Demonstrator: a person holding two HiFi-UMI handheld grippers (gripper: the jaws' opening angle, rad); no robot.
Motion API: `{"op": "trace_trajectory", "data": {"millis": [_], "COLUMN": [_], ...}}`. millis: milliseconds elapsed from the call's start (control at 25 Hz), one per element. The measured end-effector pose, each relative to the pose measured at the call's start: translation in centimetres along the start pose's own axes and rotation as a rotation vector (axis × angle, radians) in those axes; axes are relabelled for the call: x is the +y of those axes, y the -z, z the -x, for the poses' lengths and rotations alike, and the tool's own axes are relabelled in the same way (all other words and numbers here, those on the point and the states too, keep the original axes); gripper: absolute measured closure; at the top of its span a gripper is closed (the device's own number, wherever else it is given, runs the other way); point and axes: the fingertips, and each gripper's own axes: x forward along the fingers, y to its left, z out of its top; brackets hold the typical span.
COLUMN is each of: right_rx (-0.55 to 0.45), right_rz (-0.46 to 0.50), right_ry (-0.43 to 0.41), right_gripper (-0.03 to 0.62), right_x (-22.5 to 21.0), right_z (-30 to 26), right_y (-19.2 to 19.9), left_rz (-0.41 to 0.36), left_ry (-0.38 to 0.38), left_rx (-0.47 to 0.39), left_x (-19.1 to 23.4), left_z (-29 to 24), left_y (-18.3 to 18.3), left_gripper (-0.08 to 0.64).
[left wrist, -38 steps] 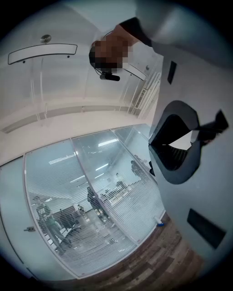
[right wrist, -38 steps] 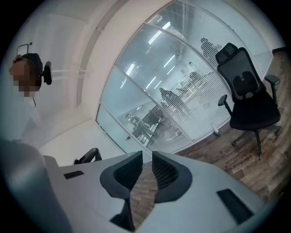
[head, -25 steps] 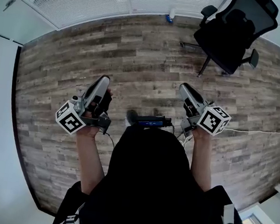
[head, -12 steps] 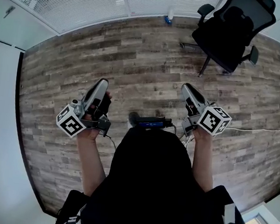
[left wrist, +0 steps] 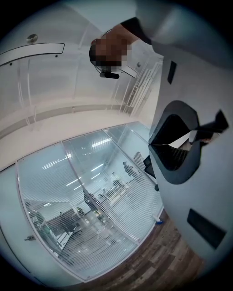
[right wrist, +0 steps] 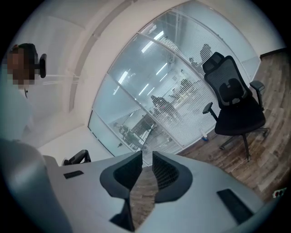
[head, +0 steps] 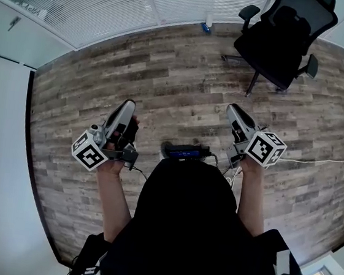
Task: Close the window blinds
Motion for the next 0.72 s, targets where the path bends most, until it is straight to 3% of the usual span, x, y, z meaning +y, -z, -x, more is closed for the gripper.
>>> {"op": "trace_trajectory", "data": {"millis": [720], "right_rx": [0.001], "right_rz": [-0.060], "right_ry": [-0.035], "right_gripper": [0.518], "right_x": [-1.7], "right_z": [0.1], "right_y": [0.1], "left_rz": [-0.023], "left_ry": [-0.049], "left_rx": [0.070], "left_x": [-1.0], "left_z": [-1.5], "left_y": [1.2], "left_gripper": [0.549]}}
